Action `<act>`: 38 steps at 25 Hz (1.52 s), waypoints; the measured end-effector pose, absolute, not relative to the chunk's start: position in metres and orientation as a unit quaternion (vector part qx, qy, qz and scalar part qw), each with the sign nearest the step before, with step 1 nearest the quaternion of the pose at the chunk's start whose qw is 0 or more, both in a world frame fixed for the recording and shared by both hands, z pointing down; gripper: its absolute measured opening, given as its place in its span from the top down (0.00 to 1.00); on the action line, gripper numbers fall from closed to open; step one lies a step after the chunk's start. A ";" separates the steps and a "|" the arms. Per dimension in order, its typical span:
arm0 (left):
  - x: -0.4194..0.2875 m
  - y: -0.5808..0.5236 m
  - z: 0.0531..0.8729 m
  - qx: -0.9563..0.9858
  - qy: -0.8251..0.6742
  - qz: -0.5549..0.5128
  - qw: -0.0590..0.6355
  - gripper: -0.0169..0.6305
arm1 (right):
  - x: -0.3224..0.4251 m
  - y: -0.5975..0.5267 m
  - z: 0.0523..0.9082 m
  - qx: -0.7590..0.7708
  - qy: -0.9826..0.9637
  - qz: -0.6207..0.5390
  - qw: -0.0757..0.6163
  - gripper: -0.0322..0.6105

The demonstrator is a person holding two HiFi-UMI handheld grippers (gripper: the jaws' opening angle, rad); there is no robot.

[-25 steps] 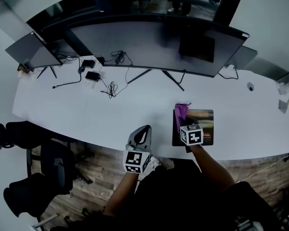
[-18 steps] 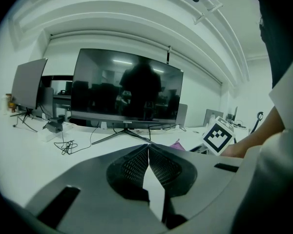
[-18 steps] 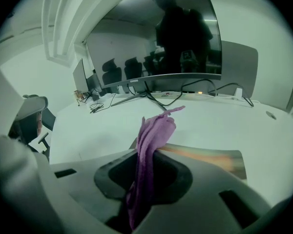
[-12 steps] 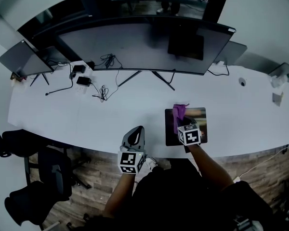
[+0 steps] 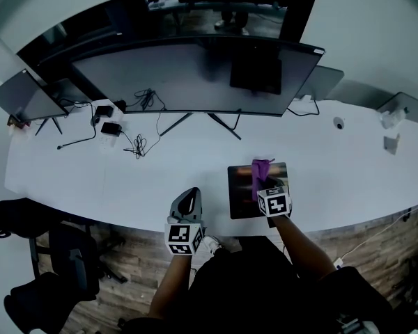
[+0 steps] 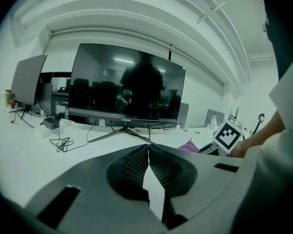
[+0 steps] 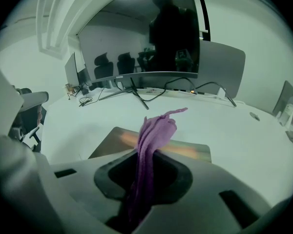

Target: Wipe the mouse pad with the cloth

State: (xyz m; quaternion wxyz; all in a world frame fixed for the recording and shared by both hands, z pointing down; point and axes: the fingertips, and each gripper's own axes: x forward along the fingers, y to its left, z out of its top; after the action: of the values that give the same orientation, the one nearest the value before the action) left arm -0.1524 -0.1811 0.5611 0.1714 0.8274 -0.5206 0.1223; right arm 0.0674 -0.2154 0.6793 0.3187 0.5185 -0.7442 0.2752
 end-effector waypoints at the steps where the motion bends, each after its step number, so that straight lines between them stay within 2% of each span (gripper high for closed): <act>1: -0.152 -0.183 0.559 0.828 -0.522 0.119 0.166 0.94 | 0.072 -0.215 0.679 0.521 -0.742 0.275 0.322 0.84; 38: -0.119 -0.194 0.573 0.832 -0.509 0.133 0.175 0.94 | 0.180 -0.208 0.682 0.575 -0.683 0.253 0.373 0.84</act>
State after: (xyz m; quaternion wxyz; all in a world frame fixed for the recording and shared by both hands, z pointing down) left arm -0.1186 -0.1939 0.5732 0.1751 0.8324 -0.5087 0.1329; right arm 0.1796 -0.2082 0.6822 0.3731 0.5750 -0.6828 0.2531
